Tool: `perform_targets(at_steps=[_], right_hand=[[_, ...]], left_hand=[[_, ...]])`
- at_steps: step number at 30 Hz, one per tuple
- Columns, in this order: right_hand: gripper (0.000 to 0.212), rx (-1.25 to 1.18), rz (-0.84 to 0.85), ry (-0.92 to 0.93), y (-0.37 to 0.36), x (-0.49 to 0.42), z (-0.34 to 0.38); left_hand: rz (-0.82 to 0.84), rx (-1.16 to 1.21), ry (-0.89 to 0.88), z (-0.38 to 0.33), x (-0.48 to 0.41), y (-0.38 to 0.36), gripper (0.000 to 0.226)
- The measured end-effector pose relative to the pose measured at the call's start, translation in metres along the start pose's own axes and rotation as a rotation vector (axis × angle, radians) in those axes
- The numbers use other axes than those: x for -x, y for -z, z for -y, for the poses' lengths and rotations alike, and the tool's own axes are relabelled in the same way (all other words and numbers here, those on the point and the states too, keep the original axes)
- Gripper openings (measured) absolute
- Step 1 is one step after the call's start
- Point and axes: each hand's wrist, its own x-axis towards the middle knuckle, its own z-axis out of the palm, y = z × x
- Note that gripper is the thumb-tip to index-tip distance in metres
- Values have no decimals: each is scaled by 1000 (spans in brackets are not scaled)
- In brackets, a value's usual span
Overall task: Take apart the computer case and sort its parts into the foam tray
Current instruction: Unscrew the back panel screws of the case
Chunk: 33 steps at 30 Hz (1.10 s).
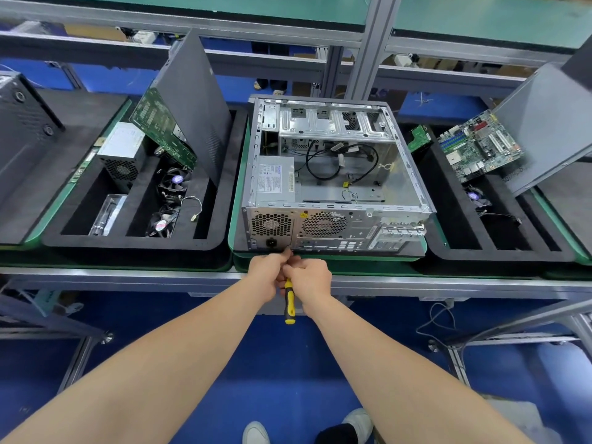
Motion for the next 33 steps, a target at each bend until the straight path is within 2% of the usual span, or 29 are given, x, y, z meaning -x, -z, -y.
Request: perform_targets(at_steps=[4, 13, 22, 26, 31, 33], right_hand=[[20, 82, -18, 19, 0, -3, -1], [12, 38, 1, -33, 0, -3, -5], [14, 20, -25, -39, 19, 1, -12], [8, -6, -71, -35, 42, 3, -22], [17, -33, -166, -46, 86, 5, -43], [10, -36, -217, -9, 108, 4, -53]], left_hand=[[5, -7, -18, 3, 2, -1, 27], [4, 55, -4, 4, 10, -7, 23], [40, -26, -69, 13, 17, -21, 18], [83, -101, -114, 25, 23, -45, 15], [164, -167, -129, 50, 29, -92, 11], [190, -181, -114, 61, 30, -116, 10]])
